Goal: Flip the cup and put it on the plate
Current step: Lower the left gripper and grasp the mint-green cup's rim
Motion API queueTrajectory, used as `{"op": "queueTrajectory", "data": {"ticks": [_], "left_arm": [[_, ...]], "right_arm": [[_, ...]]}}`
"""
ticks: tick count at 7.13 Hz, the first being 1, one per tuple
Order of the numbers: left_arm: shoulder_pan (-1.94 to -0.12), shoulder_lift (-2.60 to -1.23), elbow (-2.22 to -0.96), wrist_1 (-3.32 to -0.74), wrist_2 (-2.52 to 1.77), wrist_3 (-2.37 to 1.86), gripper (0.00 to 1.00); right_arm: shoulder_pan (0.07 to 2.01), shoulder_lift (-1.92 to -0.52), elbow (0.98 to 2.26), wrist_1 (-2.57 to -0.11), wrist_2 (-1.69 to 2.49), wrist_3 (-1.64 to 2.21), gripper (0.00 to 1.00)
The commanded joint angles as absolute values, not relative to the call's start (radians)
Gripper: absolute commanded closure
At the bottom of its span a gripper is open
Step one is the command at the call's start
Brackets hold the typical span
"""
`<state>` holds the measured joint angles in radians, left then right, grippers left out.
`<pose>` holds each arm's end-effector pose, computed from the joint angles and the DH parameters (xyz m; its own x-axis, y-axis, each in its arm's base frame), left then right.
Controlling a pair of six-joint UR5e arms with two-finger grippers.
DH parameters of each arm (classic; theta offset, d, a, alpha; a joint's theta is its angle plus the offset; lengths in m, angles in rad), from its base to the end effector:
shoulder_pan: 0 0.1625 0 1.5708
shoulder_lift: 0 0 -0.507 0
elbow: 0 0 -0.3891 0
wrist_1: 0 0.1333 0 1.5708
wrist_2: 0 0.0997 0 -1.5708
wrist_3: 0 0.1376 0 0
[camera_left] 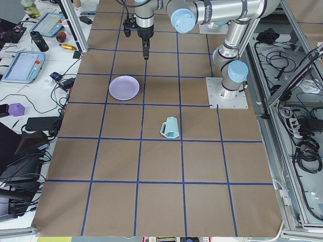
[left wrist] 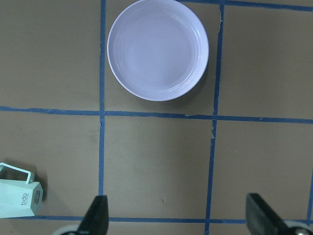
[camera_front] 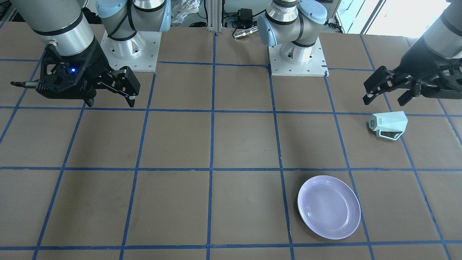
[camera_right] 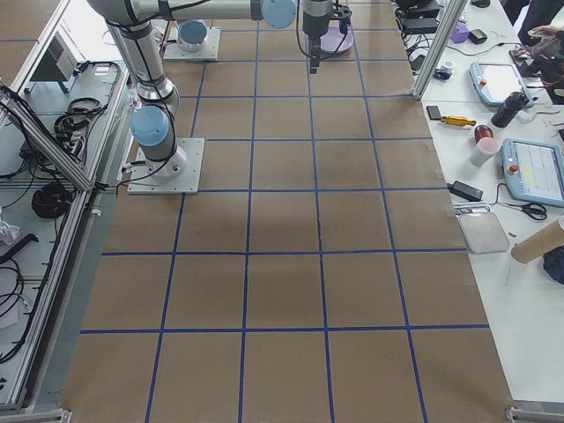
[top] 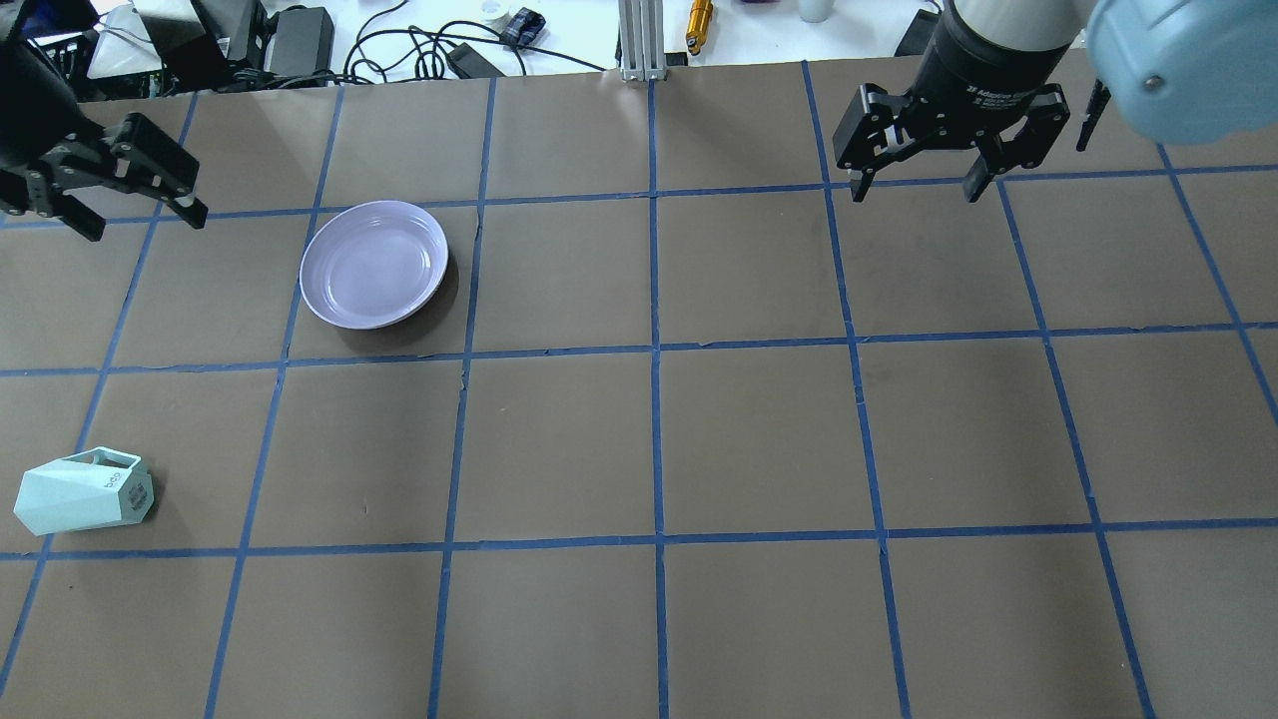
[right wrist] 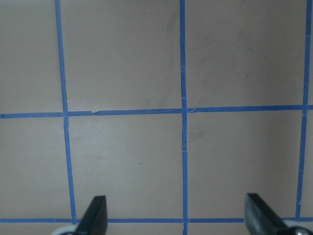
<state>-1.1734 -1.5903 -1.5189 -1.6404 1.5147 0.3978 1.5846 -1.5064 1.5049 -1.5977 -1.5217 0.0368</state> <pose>0.0609 -0.5094 0.5410 -0.9978 -0.0011 0.0661 -0.0002 0.9999 0.0126 0.1473 -0.5233 0.5345 -0.9985 0.0216 -0.0501 0.0230 0.9994 -0.0266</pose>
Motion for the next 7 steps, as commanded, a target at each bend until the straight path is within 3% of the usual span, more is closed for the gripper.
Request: {"op": "queueTrajectory", "data": {"ticks": [1,7], "left_arm": [[-1.001,-1.6,-1.557,-1.687,1.573,0.729,0.0],[-0.646,-1.679,-1.732,-1.595,1.484,1.025,0.0]], "right_arm": [[1.585,-1.506,1.505,-1.597,-1.522,0.037,0.0],[1.585,-1.506,1.505,-1.597,-1.522,0.037,0.0]]}}
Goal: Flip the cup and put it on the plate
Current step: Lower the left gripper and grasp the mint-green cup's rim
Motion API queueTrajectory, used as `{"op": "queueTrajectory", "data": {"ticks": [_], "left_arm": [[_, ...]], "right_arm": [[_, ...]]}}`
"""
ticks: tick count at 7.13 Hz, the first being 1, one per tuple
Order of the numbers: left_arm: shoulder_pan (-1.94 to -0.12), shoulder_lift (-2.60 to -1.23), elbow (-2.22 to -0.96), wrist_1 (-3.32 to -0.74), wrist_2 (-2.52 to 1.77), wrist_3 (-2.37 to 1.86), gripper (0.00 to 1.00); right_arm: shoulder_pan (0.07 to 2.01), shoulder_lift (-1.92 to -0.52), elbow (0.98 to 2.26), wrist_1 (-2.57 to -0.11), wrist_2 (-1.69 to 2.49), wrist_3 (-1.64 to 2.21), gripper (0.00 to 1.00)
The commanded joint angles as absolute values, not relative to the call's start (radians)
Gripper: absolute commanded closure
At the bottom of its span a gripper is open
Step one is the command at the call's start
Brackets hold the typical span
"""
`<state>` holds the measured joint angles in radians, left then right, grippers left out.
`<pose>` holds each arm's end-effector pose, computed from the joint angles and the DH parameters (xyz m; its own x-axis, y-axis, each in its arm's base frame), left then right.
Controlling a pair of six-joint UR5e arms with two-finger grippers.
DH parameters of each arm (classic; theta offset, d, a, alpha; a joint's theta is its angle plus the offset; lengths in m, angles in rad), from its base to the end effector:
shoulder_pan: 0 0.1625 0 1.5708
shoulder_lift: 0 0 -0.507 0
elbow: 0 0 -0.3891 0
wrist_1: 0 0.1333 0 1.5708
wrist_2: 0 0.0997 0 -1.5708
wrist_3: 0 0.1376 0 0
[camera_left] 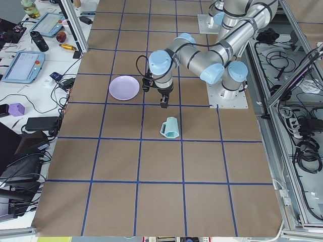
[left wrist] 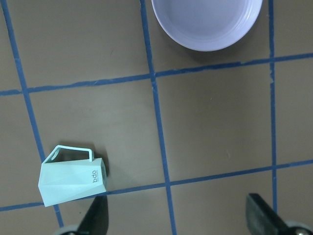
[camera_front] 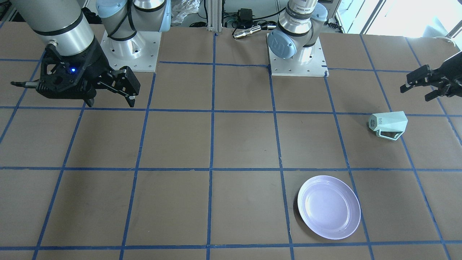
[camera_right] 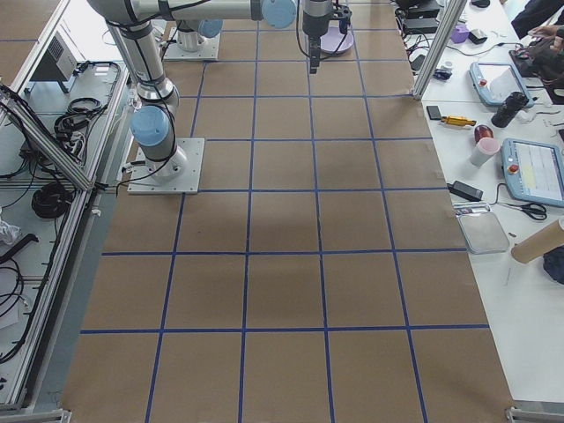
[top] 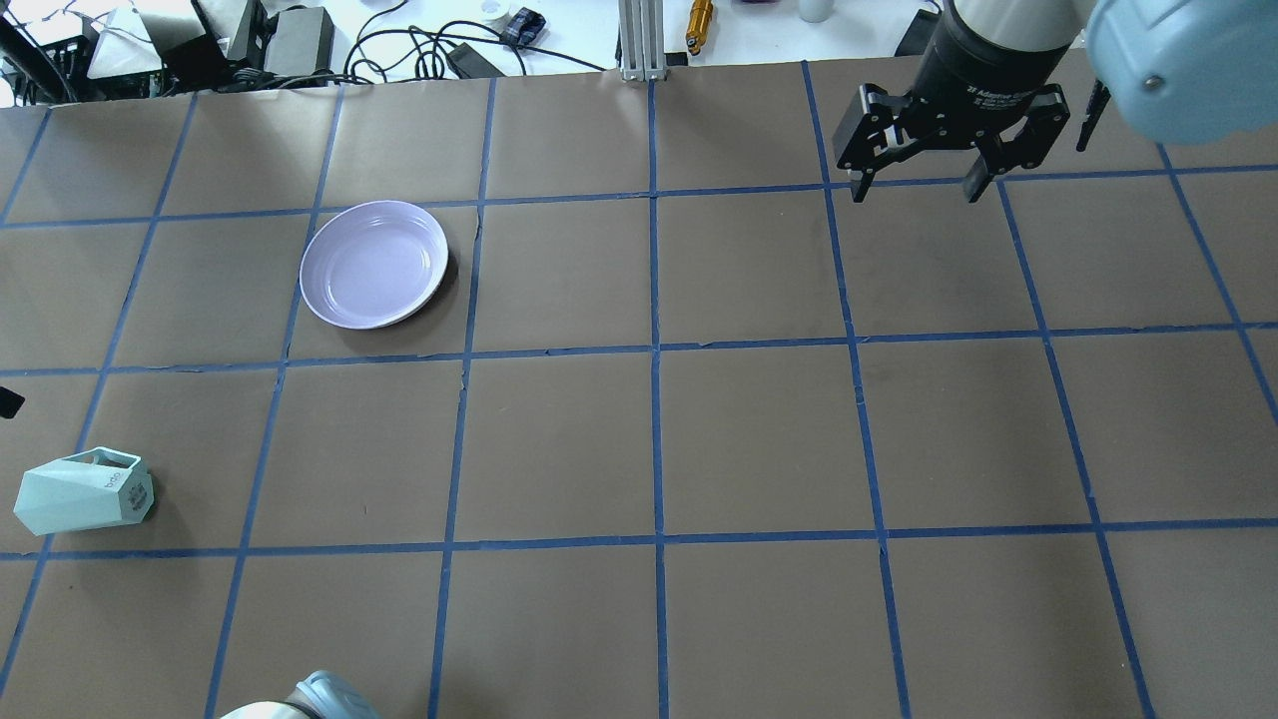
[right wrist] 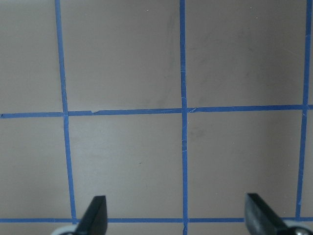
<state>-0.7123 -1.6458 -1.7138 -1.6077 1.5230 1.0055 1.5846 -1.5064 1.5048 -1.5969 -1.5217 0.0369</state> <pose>0.2716 -0.4194 0.4258 -0.9633 0.1249 0.2377 0.1512 0.9838 0.0960 0.1473 -0.5232 0.5345 -0.9985 0.0217 -0.0500 0.0231 0.9994 -0.0259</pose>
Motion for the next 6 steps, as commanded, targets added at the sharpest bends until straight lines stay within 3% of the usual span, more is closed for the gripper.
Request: {"op": "queueTrajectory", "data": {"ticks": [1,6], "left_arm": [[-0.617,-1.721,-1.73,-1.586,1.486,1.031,0.0],[-0.503,-1.917,-1.72,-1.552,1.376,1.092,0.0]], "right_arm": [[1.585,-1.506,1.505,-1.597,-1.522,0.037,0.0],[1.585,-1.506,1.505,-1.597,-1.522,0.037,0.0]]}}
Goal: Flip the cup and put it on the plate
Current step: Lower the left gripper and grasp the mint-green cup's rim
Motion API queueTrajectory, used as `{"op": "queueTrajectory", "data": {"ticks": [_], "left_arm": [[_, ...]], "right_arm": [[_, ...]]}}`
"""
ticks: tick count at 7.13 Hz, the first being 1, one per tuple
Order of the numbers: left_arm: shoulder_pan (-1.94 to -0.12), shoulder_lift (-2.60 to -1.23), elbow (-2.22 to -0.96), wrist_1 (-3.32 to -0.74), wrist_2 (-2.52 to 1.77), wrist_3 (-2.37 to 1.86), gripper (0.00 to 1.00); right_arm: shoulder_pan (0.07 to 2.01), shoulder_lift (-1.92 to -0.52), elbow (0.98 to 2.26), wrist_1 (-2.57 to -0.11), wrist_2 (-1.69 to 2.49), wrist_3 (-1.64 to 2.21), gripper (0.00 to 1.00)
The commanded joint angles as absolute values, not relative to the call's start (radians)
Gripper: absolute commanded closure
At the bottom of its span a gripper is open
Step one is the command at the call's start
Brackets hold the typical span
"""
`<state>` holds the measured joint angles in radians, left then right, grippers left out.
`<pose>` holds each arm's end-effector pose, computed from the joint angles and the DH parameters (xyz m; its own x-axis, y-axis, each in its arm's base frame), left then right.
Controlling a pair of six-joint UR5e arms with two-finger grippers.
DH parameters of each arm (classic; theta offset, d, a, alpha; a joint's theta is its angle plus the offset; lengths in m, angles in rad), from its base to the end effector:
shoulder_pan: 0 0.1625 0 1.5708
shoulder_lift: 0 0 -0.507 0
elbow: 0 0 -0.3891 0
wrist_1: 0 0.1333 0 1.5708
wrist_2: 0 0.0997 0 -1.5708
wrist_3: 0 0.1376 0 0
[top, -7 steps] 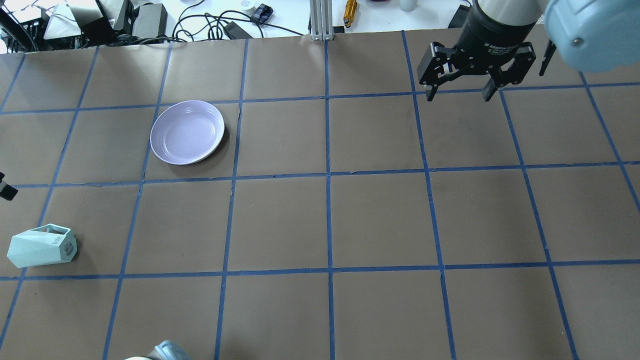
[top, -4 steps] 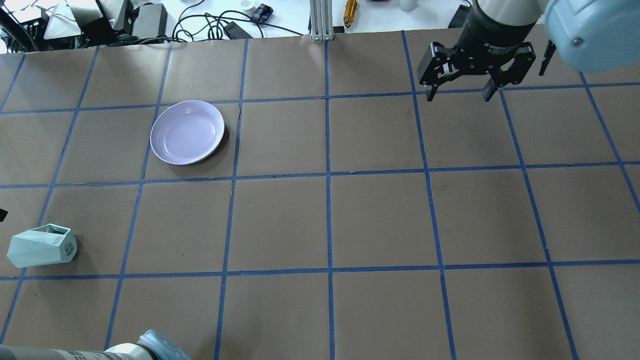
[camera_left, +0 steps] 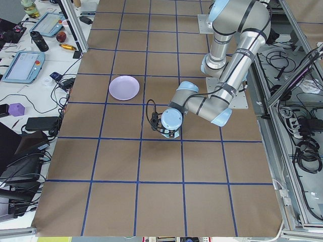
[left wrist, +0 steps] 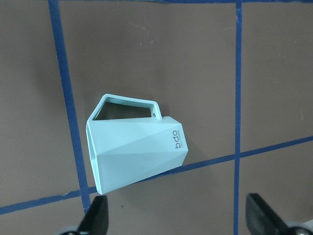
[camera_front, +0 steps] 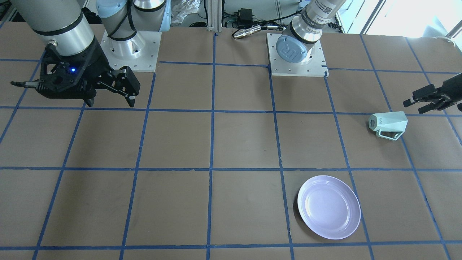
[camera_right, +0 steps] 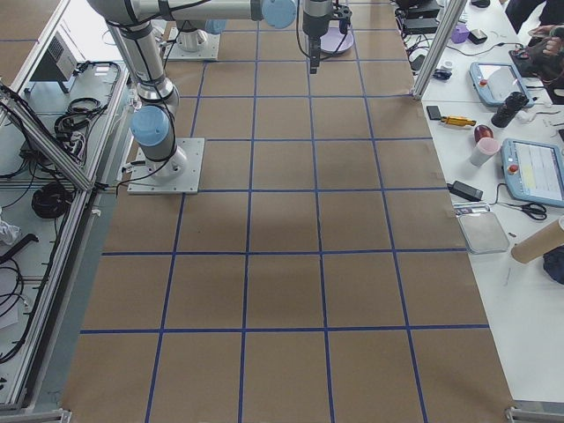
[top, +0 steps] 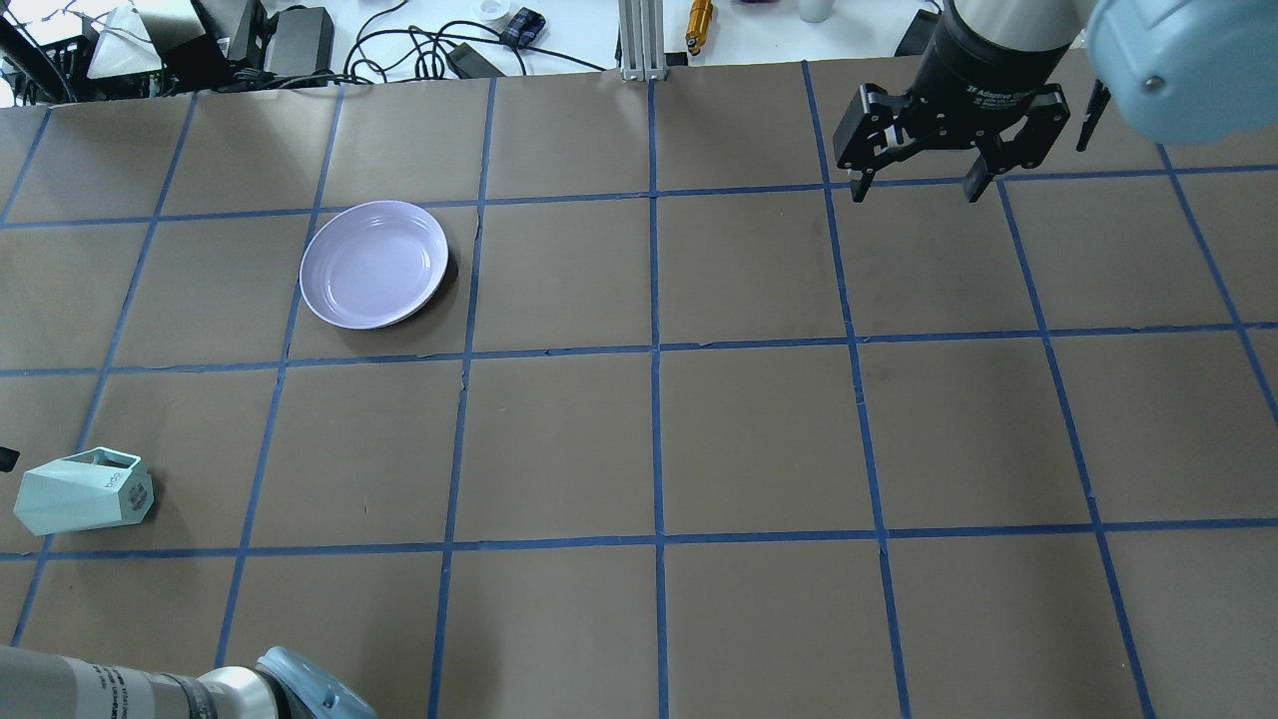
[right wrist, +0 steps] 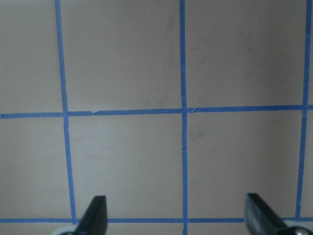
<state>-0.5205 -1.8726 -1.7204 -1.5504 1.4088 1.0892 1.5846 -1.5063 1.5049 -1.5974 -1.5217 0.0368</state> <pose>0.3865 -0.4008 0.3118 -0.8988 -0.0117 0.4381 0.0181 0.9978 0.0637 0.1473 -0.5233 0.5344 -0.9985 0.0216 -0.0501 0.0230 0.9994 -0.0262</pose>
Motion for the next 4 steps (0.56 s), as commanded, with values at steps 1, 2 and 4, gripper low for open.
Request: {"op": "queueTrajectory", "data": {"ticks": [1,2,4], "left_arm": [[-0.499,-1.946,-1.72,-1.561,1.358,1.091,0.0],[-0.48,-1.972,-1.72,-1.563,1.336,1.092,0.0],[-0.462,-2.005,-1.718,-1.642,1.315,1.124,0.12]], "right_arm": [[1.585,-1.506,1.505,-1.597,-1.522,0.037,0.0],[1.585,-1.506,1.505,-1.597,-1.522,0.037,0.0],[1.585,-1.506,1.505,-1.597,-1.522,0.037,0.0]]}}
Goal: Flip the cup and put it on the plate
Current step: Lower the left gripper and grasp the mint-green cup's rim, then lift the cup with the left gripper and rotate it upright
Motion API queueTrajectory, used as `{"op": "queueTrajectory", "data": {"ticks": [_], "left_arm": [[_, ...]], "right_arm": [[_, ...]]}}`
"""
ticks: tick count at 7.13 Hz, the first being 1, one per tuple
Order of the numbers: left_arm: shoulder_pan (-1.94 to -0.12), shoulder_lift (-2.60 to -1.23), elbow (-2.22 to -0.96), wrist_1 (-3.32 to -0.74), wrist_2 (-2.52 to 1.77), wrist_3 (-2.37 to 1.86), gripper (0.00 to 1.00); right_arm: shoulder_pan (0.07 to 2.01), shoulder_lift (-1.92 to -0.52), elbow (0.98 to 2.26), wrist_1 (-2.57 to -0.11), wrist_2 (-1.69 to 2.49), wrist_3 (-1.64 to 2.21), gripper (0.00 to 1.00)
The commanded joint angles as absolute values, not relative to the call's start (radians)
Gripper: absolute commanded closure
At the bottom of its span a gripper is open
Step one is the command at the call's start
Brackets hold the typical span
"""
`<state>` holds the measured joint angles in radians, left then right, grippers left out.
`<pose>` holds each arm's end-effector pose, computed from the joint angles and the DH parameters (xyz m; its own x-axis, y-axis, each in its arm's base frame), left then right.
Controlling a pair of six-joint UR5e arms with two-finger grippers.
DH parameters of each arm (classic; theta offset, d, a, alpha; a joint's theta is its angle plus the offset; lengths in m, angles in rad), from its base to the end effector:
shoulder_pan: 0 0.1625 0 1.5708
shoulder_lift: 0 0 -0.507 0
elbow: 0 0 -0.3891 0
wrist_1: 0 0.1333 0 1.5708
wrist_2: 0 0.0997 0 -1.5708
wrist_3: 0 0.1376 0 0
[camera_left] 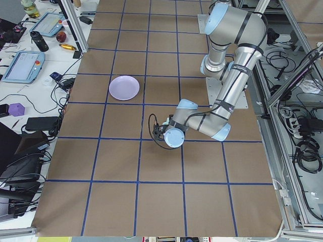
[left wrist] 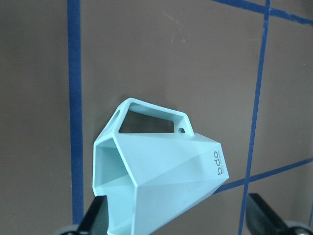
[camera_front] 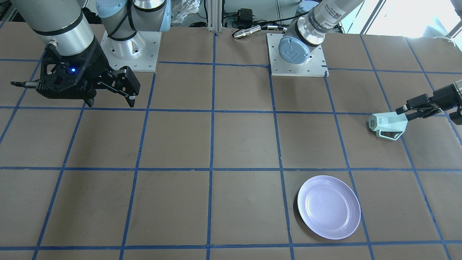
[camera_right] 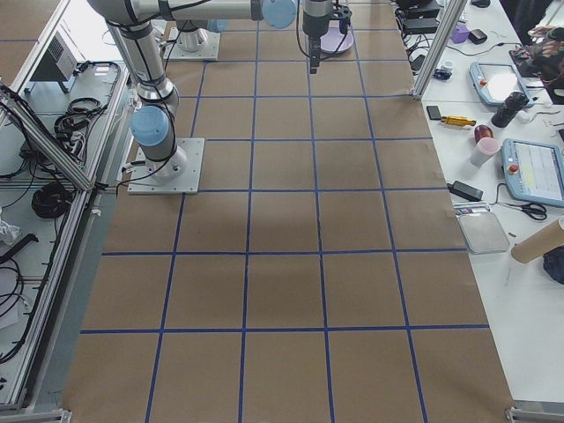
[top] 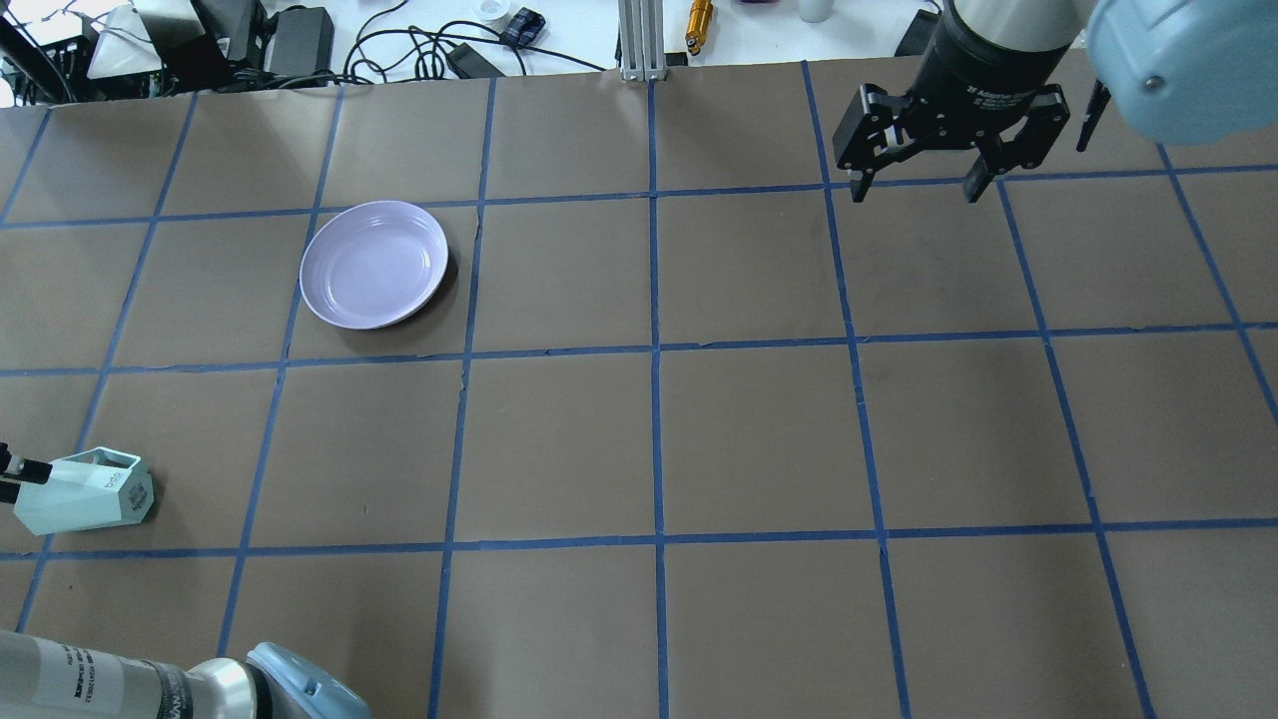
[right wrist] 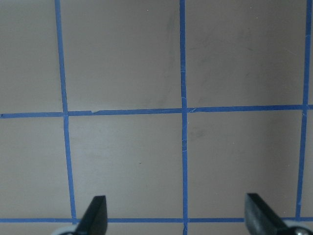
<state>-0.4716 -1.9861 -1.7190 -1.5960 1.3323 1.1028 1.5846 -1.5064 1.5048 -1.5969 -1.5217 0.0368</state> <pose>0.4077 -0.3940 0.2520 -0.8076 -0.0802 0.5842 -0.0445 0.9962 0.0752 0.1473 -0.5232 0.5345 -0.9985 0.0216 -0.0500 0.0230 0.9994 -0.0259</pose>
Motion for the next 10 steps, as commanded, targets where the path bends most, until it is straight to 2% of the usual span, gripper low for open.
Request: {"op": "queueTrajectory", "data": {"ticks": [1,2,4,6,9,10], "left_arm": [[-0.459,-2.008,-1.712,-1.691,1.315,1.137,0.33],[-0.459,-2.013,-1.698,-1.748,1.315,1.169,0.47],[-0.459,-2.023,-1.675,-1.842,1.299,1.189,0.68],[-0.463,-2.017,-1.664,-1.897,1.264,1.221,1.0],[-0.494,-1.97,-1.657,-1.902,1.229,1.22,1.0],[-0.553,-1.932,-1.628,-1.904,1.229,1.204,1.0]], "right_arm": [[1.585,-1.506,1.505,-1.597,-1.522,0.037,0.0],[1.585,-1.506,1.505,-1.597,-1.522,0.037,0.0],[1.585,-1.506,1.505,-1.597,-1.522,0.037,0.0],[1.585,-1.506,1.505,-1.597,-1.522,0.037,0.0],[1.585,-1.506,1.505,-1.597,-1.522,0.037,0.0],[1.585,-1.506,1.505,-1.597,-1.522,0.037,0.0]]}}
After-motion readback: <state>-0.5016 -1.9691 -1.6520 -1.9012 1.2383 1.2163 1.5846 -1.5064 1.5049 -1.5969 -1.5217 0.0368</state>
